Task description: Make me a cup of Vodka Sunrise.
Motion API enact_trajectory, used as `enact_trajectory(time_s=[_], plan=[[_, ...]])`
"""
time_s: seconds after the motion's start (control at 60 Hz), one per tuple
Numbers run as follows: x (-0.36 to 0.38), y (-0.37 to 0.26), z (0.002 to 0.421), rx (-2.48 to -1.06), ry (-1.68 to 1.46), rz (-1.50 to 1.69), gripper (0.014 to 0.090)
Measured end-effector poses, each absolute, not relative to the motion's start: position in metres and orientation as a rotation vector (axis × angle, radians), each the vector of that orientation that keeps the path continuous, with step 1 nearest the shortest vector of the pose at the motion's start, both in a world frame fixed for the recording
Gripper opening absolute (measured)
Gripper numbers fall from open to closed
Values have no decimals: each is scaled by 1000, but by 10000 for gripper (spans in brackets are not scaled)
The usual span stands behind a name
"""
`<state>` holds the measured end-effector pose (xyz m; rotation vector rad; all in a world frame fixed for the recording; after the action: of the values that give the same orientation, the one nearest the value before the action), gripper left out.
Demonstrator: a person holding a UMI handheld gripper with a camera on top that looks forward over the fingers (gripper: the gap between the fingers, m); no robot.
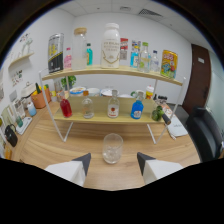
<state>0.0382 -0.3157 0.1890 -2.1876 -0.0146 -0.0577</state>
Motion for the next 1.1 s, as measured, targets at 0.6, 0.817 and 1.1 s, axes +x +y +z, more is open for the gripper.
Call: enact_trajectory(time_s=[0.6,0.817,1.1], plan=[[-54,-338,193,-2032,11,81,851],[-108,-272,209,-1892,0,122,852],[-133,-171,219,-1796,-20,73,827]])
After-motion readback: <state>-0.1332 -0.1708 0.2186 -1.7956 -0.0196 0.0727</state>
